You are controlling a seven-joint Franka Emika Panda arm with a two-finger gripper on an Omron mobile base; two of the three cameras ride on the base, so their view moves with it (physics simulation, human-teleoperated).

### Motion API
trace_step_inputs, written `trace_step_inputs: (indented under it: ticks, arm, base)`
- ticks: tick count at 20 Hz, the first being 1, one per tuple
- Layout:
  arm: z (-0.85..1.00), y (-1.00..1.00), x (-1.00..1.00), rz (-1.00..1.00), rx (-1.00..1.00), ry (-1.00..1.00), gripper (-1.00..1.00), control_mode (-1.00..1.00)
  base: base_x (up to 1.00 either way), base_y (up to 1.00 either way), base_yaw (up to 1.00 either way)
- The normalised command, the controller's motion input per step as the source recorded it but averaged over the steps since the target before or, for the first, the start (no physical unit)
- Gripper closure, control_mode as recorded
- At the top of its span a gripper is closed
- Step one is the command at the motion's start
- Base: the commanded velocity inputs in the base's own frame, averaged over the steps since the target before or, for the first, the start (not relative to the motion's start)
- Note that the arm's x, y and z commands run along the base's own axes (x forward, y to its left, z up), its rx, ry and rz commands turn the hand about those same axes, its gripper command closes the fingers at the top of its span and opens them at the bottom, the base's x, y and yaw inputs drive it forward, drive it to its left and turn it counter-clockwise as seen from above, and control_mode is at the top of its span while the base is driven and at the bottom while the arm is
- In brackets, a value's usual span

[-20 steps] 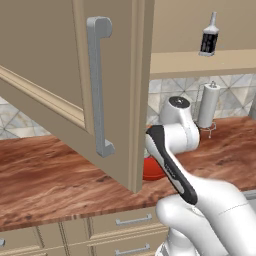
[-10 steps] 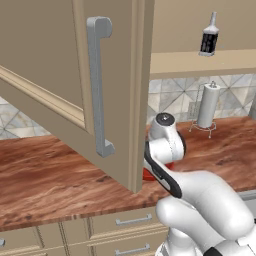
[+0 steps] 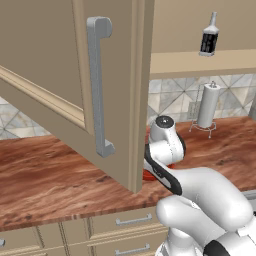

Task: Open the cabinet. Pick the apple and peach from the cabinet and place them into the bowl. Then close the cabinet.

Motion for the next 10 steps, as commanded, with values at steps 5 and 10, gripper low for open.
trace_step_inputs:
  ticks: [5, 10]
  arm:
    - [-0.19, -0.13, 0.05, 0.0, 0.0, -0.02, -1.0, -1.0]
    - [-0.04, 0.0, 0.03, 0.0, 0.0, -0.01, -1.0, -1.0]
  base:
    - [0.0, 0.0, 0.0]
    - [0.0, 0.0, 0.0]
